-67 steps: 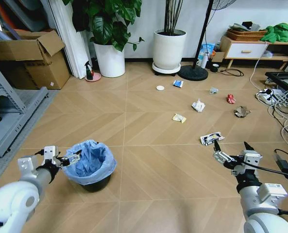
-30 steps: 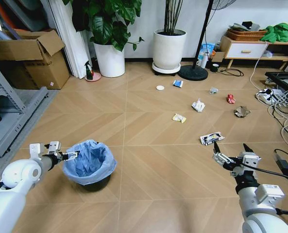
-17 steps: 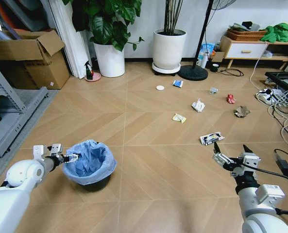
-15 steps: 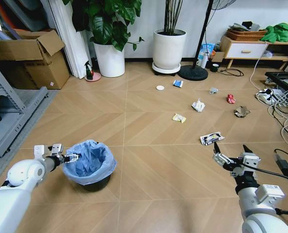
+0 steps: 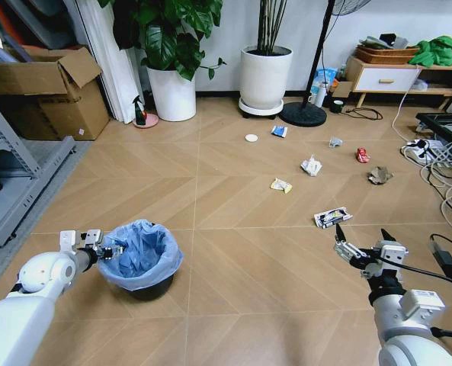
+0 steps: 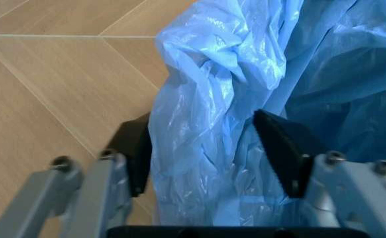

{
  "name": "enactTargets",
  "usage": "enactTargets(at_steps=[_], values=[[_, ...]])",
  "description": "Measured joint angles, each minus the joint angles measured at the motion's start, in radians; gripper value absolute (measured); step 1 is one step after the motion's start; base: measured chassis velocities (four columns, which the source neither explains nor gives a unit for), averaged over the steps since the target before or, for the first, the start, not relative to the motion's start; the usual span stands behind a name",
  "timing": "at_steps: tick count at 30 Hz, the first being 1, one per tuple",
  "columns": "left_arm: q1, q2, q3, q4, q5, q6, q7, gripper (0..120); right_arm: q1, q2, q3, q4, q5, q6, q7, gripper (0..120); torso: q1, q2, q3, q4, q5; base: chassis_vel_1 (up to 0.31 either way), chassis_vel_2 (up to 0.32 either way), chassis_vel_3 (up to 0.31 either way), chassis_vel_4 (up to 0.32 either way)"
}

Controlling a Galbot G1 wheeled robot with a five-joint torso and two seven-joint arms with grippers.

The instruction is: Pick up the trash bin and place the garbage on the floor into it.

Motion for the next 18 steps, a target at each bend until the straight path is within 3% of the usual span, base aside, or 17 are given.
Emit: enactTargets(at_steps=[8, 10, 13, 18], values=[[0.006, -0.004, 0.000, -0.002, -0.018, 0.000, 0.000, 20, 0.000, 0.001, 0.000, -0.003, -0.001, 0.002, 0.001, 100, 0.000, 0.000, 0.000, 0.0000, 0.0000, 0.000, 0.000, 0.000, 0.000], [0.007, -0.005, 0.000, -0.003, -0.021, 0.000, 0.000, 18, 0.000, 0.001, -0.001, -0.003, -0.001, 0.002, 0.001, 100, 0.000, 0.000, 0.000, 0.0000, 0.0000, 0.000, 0.000, 0.000, 0.000], [0.011, -0.007, -0.003, -0.007, -0.024, 0.000, -0.002, 1, 0.001, 0.000, 0.000, -0.004, -0.001, 0.002, 0.002, 100, 0.000, 0.000, 0.000, 0.0000, 0.0000, 0.000, 0.000, 0.000, 0.000], [0.017, -0.011, -0.006, -0.013, -0.023, 0.000, -0.005, 0, 0.001, -0.003, 0.000, -0.004, -0.001, 0.002, 0.004, 100, 0.000, 0.000, 0.000, 0.0000, 0.0000, 0.000, 0.000, 0.000, 0.000]])
